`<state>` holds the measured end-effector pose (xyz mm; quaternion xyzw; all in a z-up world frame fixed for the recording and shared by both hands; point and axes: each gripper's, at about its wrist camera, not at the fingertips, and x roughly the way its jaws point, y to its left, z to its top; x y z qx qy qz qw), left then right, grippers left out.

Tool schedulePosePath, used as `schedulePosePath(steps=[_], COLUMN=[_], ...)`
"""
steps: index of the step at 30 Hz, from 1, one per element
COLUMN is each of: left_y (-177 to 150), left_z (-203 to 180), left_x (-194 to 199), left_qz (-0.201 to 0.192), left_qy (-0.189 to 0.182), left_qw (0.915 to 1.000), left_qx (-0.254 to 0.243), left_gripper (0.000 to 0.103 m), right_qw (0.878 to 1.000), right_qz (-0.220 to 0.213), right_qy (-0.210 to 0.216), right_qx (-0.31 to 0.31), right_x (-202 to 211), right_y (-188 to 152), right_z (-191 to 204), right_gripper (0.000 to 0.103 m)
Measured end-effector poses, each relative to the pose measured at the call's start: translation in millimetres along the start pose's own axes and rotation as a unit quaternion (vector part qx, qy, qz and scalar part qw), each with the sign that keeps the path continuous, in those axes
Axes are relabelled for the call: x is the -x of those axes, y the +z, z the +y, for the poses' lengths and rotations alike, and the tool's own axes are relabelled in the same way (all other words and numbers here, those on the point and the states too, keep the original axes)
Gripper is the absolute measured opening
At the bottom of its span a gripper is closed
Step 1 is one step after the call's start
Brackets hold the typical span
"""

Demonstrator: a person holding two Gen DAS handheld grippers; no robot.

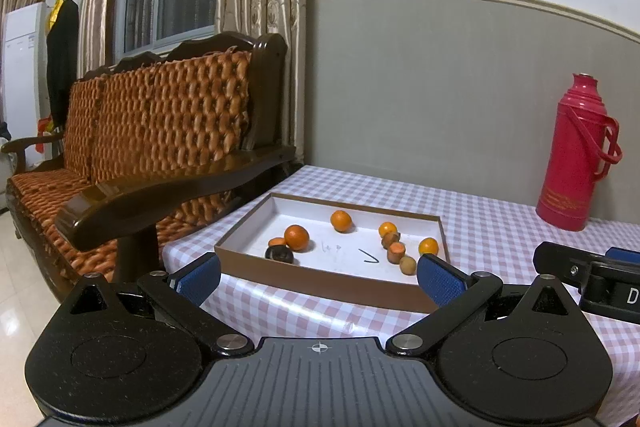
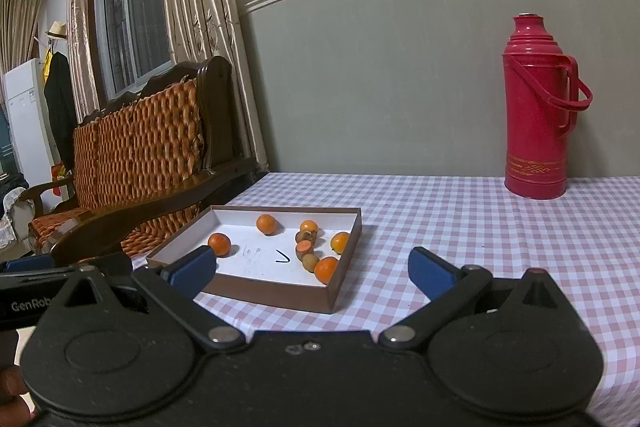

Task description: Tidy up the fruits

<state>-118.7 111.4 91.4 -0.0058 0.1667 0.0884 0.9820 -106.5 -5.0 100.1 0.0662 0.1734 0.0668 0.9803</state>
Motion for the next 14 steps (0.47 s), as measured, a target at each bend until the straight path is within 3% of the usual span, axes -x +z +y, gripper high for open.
schedulePosePath(steps=[14], left_y=[2.4], left_z=[0.0], left_x=[0.1], left_qz=[-0.009], left_qy=[-0.015], left_qw=[0.9998], left_qx=[0.007], left_gripper=[0.103], right_qw=[1.000], right_qz=[-0.003], right_qy=[0.003], right_qx=[0.004], right_x=[-1.8], right_y=[2.9], right_z=[3.1], right_gripper=[0.097])
